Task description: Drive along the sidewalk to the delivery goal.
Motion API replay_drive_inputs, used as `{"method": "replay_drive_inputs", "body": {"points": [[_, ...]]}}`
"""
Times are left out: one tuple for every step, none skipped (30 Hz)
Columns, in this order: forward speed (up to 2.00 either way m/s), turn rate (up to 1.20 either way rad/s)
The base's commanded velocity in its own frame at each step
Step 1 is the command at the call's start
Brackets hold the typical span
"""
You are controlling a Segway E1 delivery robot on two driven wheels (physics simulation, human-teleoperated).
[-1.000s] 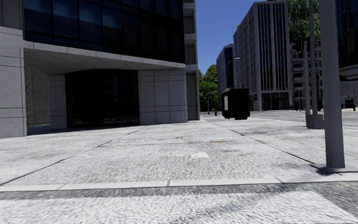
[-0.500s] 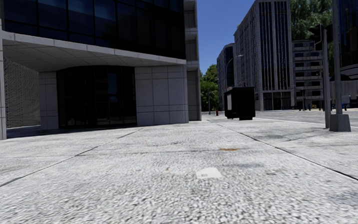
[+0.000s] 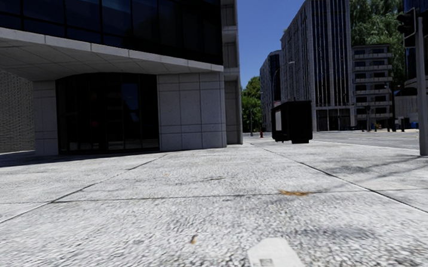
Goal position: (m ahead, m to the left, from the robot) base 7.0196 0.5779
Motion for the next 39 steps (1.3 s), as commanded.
{"method": "replay_drive_inputs", "body": {"points": [[1.64,0.00],[1.63,0.00],[1.63,0.00],[1.63,0.00],[1.63,0.00],[1.63,0.00],[1.63,0.00],[1.63,0.00],[1.63,0.00],[1.63,0.00],[1.63,0.00],[1.63,0.00],[1.62,0.00],[1.62,0.00],[1.62,0.00],[1.62,0.00],[1.62,0.00],[1.62,0.00],[1.62,0.00],[1.62,0.00],[1.62,0.00],[1.62,0.00],[1.62,0.00],[1.62,0.00],[1.62,0.00],[1.62,0.00],[1.62,0.00],[1.62,0.00],[1.62,0.00],[1.62,0.00],[1.62,0.00],[1.62,0.00],[1.62,0.00],[1.62,0.00],[1.62,0.00],[1.62,0.00],[1.62,0.00],[1.62,0.00],[1.62,0.00]]}}
